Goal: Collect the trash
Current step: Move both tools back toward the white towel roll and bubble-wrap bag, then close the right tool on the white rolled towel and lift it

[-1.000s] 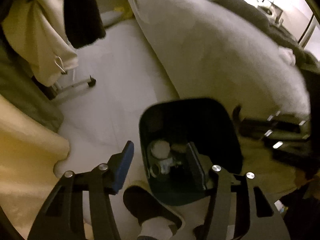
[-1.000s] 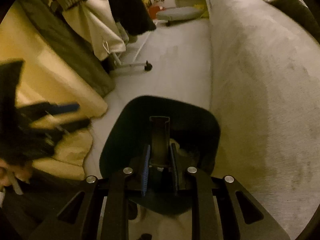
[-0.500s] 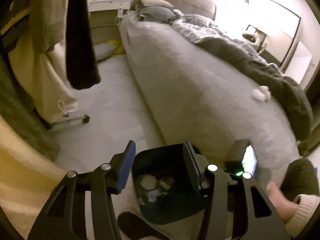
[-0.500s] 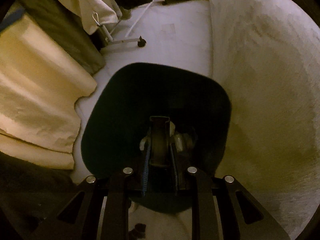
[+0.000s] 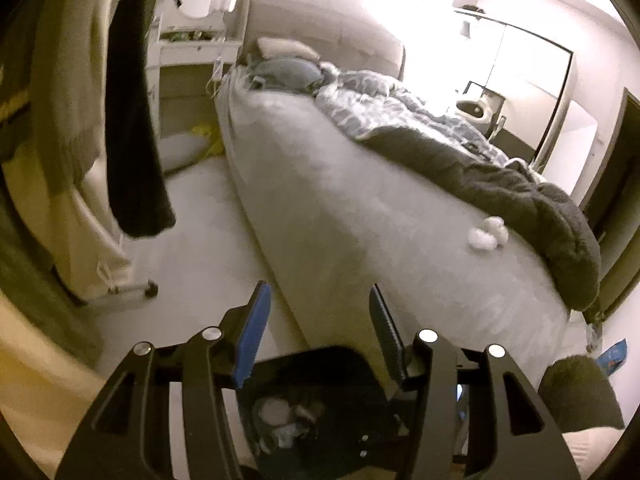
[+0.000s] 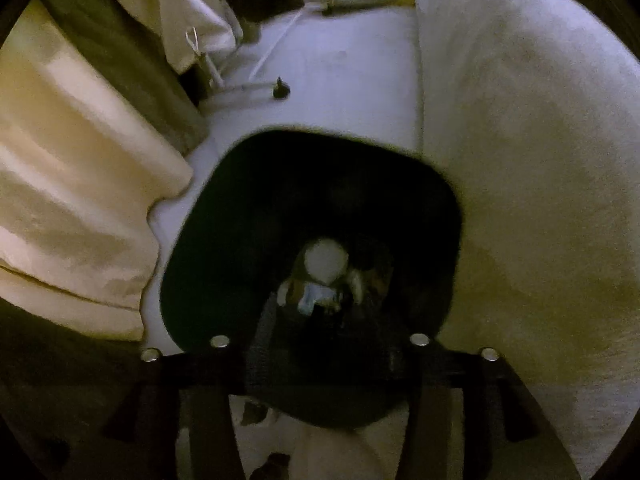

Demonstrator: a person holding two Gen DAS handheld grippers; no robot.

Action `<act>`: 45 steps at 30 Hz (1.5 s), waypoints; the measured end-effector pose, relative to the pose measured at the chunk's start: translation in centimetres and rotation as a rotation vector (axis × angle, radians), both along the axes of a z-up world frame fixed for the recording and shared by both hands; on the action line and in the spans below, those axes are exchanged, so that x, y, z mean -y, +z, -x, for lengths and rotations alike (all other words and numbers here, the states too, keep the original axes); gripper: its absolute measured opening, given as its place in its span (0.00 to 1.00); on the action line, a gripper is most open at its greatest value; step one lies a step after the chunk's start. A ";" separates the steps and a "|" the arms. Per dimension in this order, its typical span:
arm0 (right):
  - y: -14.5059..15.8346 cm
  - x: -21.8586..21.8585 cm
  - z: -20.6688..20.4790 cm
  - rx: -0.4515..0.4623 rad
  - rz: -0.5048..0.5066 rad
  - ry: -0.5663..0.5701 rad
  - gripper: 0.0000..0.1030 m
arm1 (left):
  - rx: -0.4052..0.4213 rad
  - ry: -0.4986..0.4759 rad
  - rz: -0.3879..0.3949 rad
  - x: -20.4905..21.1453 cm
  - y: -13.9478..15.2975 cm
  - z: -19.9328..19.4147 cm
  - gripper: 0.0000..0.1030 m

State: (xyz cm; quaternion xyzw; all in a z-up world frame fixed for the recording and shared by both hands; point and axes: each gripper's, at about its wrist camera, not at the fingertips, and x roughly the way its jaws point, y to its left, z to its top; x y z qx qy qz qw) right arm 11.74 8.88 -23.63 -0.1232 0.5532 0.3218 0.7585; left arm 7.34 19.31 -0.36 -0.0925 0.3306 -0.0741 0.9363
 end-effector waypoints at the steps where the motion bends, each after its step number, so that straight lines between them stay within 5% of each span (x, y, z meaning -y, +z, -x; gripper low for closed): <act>1: 0.7 0.3 -0.1 0.018 -0.012 -0.001 0.55 | 0.012 -0.004 0.000 0.3 0.4 -0.2 0.54; 6: 4.9 2.4 -1.1 0.112 -0.081 -0.016 0.61 | 0.085 -0.027 -0.048 2.8 2.8 -1.1 0.62; 21: 12.6 11.7 -5.5 0.260 -0.174 -0.100 0.81 | 0.192 -0.012 0.013 8.3 5.6 -5.8 0.90; 39: 16.4 23.4 -12.6 0.398 -0.195 -0.328 0.92 | 0.123 -0.063 -0.003 16.5 2.2 -11.4 0.94; 45: 17.0 27.1 -14.7 0.435 -0.172 -0.385 0.92 | 0.120 -0.106 -0.072 19.9 0.9 -12.6 0.95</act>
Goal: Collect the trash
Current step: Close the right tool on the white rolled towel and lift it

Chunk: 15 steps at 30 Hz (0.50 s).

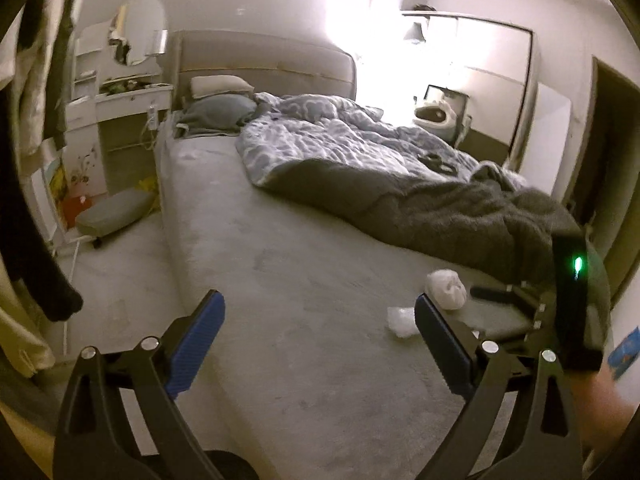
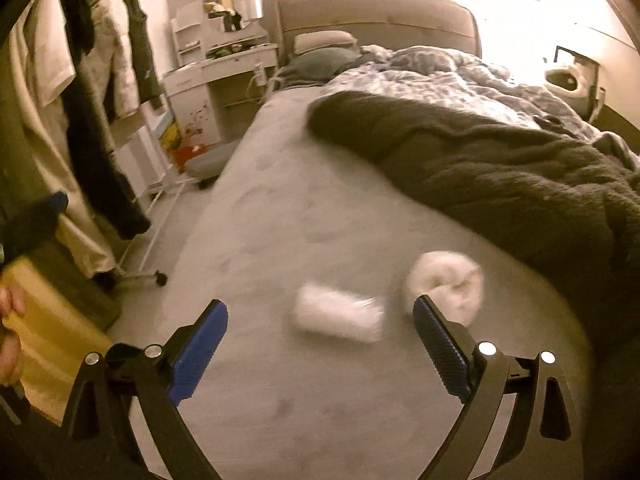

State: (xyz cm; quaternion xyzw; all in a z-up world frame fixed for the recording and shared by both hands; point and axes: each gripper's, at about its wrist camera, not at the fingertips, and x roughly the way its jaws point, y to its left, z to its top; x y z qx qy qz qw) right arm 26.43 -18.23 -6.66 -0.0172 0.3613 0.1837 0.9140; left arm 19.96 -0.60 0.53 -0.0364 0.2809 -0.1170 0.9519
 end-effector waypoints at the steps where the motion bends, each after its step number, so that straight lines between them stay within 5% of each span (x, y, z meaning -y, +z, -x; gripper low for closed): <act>1: 0.1 0.6 -0.4 0.006 0.002 -0.010 0.92 | -0.003 -0.014 -0.003 0.7 -0.3 -0.3 0.95; 15: -1.8 4.0 -4.4 -0.023 0.071 -0.044 0.93 | -0.098 -0.109 -0.070 7.5 -4.8 -3.8 0.96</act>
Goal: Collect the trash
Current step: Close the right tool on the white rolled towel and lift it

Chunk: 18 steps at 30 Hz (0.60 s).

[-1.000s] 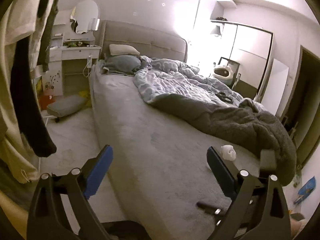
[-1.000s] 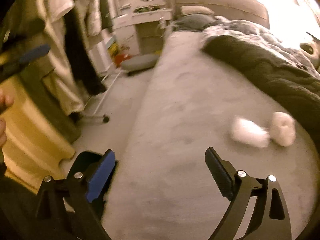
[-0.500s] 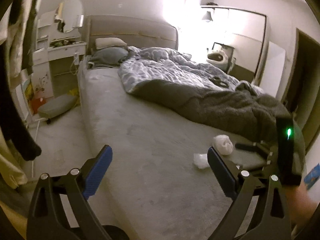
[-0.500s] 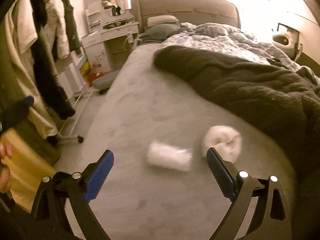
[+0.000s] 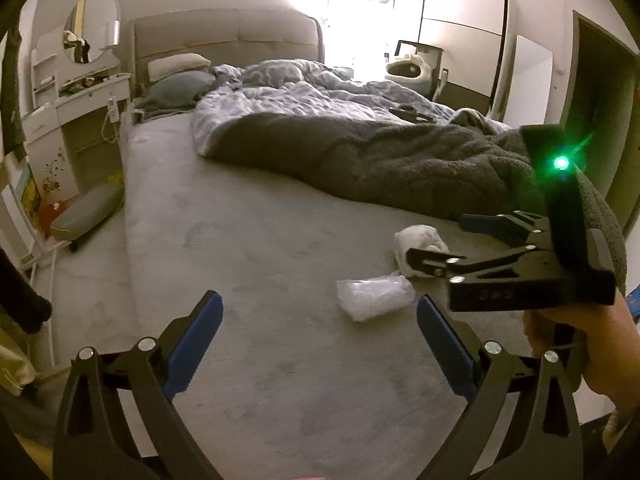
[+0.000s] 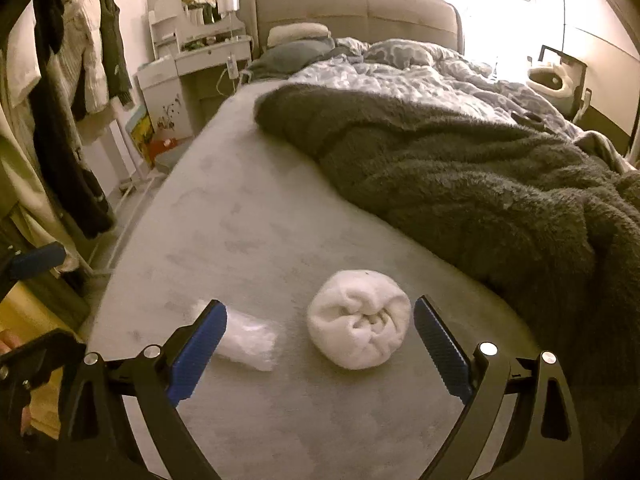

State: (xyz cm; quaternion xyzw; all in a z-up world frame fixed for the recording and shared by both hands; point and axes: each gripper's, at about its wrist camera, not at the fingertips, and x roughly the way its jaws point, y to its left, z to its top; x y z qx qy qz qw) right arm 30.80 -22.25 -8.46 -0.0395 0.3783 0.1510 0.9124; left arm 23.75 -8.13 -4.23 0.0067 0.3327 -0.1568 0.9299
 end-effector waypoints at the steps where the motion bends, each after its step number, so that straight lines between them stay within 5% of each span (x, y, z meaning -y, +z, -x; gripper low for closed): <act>1: -0.4 0.2 -0.4 -0.008 0.004 -0.002 0.93 | -0.009 -0.005 0.010 0.3 -0.2 -0.2 0.96; 7: -1.5 1.9 -2.0 -0.047 -0.022 -0.044 0.93 | -0.067 -0.013 0.044 1.9 -1.7 -2.0 0.96; 16: -3.1 1.9 -3.6 -0.095 -0.039 -0.046 0.93 | -0.106 -0.059 -0.065 4.5 -4.5 -2.8 0.97; 18: -3.4 1.8 -3.8 -0.112 -0.050 -0.028 0.86 | -0.106 -0.066 -0.090 4.7 -5.0 -2.8 0.97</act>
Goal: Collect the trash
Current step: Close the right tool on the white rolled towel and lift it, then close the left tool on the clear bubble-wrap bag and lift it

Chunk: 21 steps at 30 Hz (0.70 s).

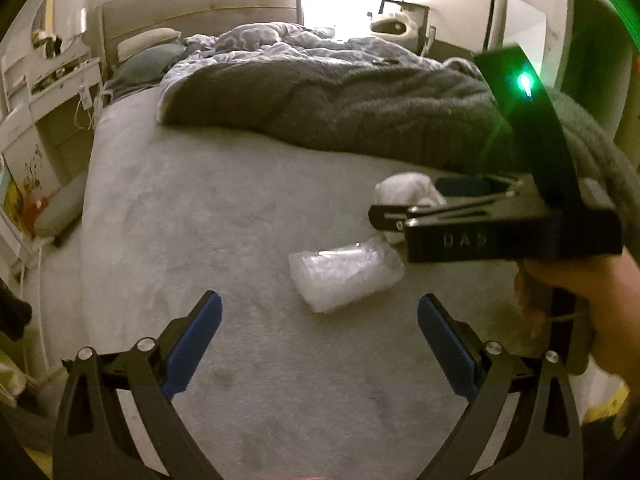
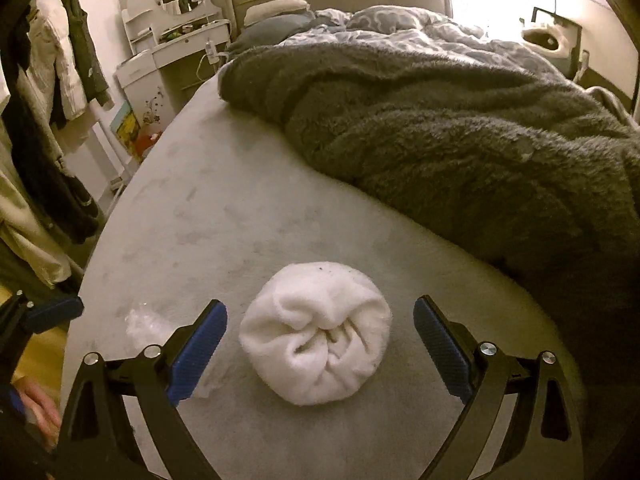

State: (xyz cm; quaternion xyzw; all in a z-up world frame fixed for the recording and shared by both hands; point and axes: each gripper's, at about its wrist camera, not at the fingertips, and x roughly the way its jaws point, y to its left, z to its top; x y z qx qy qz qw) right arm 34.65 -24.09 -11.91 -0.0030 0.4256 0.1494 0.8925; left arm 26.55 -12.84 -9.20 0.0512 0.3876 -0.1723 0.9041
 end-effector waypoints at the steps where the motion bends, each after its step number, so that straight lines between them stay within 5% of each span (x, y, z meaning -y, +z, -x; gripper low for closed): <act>1: -0.1 -0.1 -0.1 -0.008 0.008 0.008 0.73 | -0.003 -0.003 -0.003 0.1 -0.2 0.0 0.97; 8: -0.2 0.9 -0.3 -0.020 -0.033 0.005 0.56 | -0.007 0.014 0.015 0.9 -0.7 -0.6 0.97; 21: 2.7 3.1 1.3 0.039 -0.116 0.008 0.56 | 0.002 0.092 0.002 3.3 -1.5 -2.2 0.95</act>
